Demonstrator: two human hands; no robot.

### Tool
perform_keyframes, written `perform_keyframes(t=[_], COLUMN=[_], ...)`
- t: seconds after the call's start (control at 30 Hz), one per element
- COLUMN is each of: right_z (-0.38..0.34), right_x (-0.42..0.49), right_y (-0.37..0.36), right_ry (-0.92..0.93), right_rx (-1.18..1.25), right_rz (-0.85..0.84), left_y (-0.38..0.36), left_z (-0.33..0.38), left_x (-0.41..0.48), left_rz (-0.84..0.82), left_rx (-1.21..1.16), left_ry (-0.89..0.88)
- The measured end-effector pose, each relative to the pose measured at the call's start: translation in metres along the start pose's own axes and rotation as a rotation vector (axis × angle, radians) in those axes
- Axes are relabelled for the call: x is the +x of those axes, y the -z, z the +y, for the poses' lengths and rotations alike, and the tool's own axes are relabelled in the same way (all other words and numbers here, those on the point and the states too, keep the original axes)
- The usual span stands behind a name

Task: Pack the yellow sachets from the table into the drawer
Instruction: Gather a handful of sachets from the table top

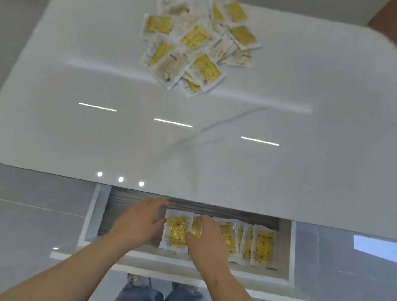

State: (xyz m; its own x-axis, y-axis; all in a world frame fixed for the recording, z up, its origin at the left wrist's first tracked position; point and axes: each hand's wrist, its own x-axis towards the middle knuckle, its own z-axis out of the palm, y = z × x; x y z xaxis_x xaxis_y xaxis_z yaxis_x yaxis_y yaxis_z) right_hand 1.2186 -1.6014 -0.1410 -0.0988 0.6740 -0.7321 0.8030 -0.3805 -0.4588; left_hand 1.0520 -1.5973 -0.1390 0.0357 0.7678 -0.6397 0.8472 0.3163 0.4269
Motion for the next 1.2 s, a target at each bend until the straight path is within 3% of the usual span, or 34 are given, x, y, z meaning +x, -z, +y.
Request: perform_keyframes(t=[0.23,0.43,0.8,1.0,1.2], right_z=[-0.095,-0.209,-0.408,-0.493,-0.599], right_x=[-0.056,-0.080,-0.124,-0.098,-0.009], right_y=[0.026,-0.002,-0.139,-0.150,-0.123], right_ry=[0.147,0.211,0.147,0.152,0.175], right_rx=[0.102,0.144,0.402,0.433,0.480], right_rz=[0.136,0.219,0.323,0.377,0.451], left_y=[0.090,0.174,0.312,0.392,0.505], left_z=[0.004,-0.058,-0.223,-0.276,-0.311], left_x=[-0.057,-0.096,-0.162,-0.136,-0.057], left_rz=[0.221,0.372,0.321,0.341,0.349], left_rx=[-0.148,-0.200,-0.217,-0.192,-0.135], left_ry=[-0.060,-0.058,-0.195,-0.197,-0.176])
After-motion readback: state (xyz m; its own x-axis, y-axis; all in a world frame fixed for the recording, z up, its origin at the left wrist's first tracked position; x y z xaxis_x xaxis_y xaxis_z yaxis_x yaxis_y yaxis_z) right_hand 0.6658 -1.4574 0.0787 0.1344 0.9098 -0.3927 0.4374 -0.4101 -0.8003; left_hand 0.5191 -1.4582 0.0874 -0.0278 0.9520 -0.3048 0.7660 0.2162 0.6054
